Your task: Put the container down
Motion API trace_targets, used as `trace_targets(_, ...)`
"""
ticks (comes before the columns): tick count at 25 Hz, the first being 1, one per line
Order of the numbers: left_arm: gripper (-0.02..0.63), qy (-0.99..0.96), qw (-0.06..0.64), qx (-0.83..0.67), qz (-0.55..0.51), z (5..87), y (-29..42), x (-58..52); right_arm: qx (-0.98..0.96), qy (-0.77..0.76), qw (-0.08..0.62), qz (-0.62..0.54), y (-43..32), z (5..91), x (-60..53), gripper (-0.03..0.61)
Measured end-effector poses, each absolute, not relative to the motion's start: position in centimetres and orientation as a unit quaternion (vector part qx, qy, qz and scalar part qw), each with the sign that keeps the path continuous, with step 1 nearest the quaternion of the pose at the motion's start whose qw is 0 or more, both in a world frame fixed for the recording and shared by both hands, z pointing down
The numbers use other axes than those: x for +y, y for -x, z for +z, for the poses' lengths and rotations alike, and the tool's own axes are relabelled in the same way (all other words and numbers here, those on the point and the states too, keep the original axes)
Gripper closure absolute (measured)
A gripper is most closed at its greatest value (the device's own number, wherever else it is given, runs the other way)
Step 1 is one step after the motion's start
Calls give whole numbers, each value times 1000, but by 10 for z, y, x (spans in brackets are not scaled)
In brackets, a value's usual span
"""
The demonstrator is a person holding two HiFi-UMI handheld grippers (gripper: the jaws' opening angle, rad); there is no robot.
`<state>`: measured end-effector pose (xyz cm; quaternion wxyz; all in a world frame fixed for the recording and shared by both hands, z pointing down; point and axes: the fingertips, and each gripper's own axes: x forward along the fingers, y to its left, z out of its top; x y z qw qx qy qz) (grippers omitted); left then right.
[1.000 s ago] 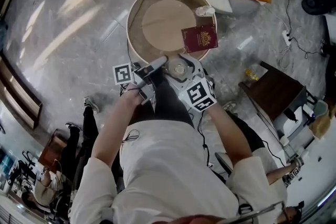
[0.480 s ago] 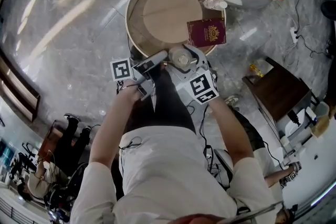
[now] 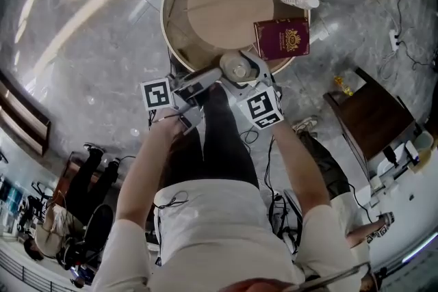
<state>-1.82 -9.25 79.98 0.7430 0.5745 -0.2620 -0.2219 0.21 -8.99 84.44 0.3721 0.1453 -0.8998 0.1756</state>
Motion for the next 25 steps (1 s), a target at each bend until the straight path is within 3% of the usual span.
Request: trace_targets(25,341,-596,748,-258,-137,947,30,-68,-872,-202,403,191,4,1044,-79,242)
